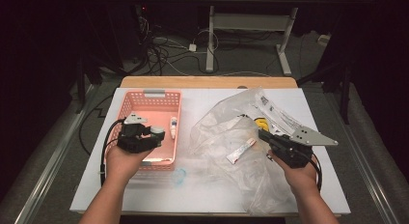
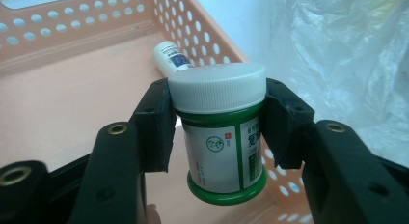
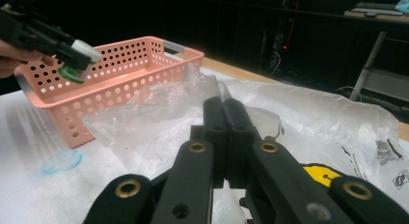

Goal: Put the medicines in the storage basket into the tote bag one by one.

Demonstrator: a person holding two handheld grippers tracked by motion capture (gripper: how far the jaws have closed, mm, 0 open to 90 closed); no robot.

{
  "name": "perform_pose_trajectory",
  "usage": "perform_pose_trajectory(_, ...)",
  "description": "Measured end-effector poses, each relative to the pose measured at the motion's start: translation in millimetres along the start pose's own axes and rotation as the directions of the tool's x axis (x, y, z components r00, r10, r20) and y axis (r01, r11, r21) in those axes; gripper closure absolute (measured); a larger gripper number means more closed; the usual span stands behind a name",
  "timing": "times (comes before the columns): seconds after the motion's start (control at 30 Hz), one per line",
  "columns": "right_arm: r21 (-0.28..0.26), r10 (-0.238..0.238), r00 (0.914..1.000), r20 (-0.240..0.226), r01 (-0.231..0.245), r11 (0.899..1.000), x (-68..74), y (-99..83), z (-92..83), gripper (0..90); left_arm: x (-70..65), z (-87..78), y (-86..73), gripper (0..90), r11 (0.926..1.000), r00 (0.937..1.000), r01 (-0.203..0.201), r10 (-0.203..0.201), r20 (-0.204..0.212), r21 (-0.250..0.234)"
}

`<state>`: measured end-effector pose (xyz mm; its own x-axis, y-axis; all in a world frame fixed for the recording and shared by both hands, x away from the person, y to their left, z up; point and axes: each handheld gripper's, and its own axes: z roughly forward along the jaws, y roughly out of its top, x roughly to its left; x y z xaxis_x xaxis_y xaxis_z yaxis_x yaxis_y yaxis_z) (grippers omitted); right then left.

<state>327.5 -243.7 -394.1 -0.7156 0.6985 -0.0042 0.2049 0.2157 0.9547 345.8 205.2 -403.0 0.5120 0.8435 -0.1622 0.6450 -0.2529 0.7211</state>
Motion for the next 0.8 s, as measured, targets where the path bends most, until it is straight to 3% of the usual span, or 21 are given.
perform_pose_trajectory(0.2,-0.003,-0.005,1.0000,0.001,0.005,1.000,0.7,0.8,-0.5,90.0,-3.7,-3.9,-13.9,48.7,0.9989,0.9999,-0.011,0.011,0.007,-0.046)
perform_pose_trajectory(0.4,-0.009,-0.001,0.9999,0.011,0.002,1.000,1.4,2.8,-2.2,90.0,-7.4,-0.7,-15.1,48.7,0.9980,0.9992,-0.028,0.030,0.028,-0.057)
perform_pose_trajectory(0.6,-0.001,0.003,1.0000,0.004,-0.003,1.000,0.4,-0.2,0.3,90.0,-11.2,-8.0,-16.9,48.7,0.9936,0.9962,-0.002,0.011,0.087,-0.113)
perform_pose_trajectory(0.8,-0.003,-0.003,1.0000,0.000,0.003,1.000,-0.1,0.3,0.1,90.0,-20.3,-13.4,-14.9,48.7,0.9908,0.9946,-0.017,0.031,0.099,-0.134)
